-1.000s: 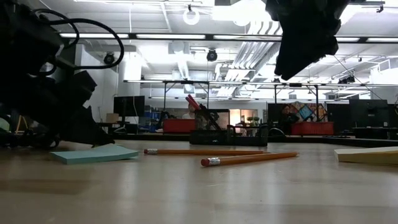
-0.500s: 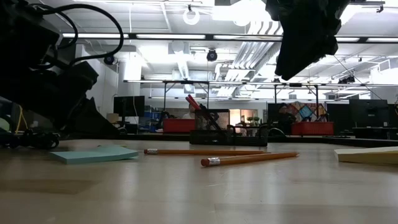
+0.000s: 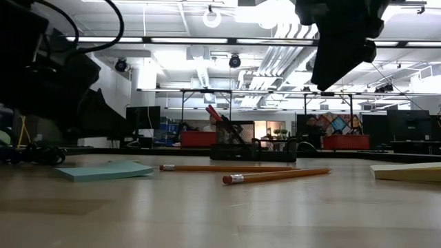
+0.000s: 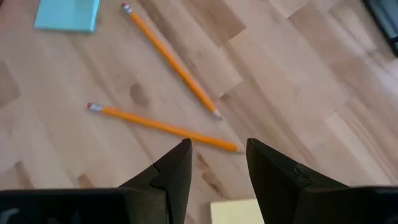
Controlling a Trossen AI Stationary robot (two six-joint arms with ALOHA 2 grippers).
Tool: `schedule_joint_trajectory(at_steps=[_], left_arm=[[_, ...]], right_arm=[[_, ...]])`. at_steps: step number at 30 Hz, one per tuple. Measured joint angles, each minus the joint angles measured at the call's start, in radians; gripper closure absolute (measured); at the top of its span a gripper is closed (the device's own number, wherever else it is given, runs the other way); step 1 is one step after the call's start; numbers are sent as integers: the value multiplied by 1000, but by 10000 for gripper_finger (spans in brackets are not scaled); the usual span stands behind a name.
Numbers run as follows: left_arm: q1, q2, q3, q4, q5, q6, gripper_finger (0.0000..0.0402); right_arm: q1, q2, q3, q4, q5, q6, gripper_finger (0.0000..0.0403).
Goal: Pick and place office supplies into organizer
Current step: Put the green eraser in the black desk organizer
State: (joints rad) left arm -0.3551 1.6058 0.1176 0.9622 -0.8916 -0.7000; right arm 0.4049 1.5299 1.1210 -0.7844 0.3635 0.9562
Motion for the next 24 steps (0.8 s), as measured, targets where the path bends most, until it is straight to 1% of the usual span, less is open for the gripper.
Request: schedule_joint_trajectory(at_steps=[5,8,12,14,16,17,22,24], left_arm=[[-71,0,0,-61,-95,-18,297],[-109,1,1,-71,-117,-23,285],[-158,36,24,-125,-148,-42,273],[-171,80,40,-169,-152,-88,268],[-186,124,46,-183,-177,-165,265],[-196,153,54,-184,-194,-177,264],[-216,272,92,-182,-275,-192,263],[-215,291,104,-185,-277,-180,263]], right_arm=[[0,0,0,2,-82,-84,258],[-1,0,0,2,-107,-130,258],[-17,0,0,3,-136,-178,258],[-26,1,0,3,-142,-179,258],[-35,2,0,6,-162,-180,258],[-37,2,0,7,-168,-179,258],[-36,2,0,9,-185,-180,258],[-35,2,0,12,-197,-179,258]])
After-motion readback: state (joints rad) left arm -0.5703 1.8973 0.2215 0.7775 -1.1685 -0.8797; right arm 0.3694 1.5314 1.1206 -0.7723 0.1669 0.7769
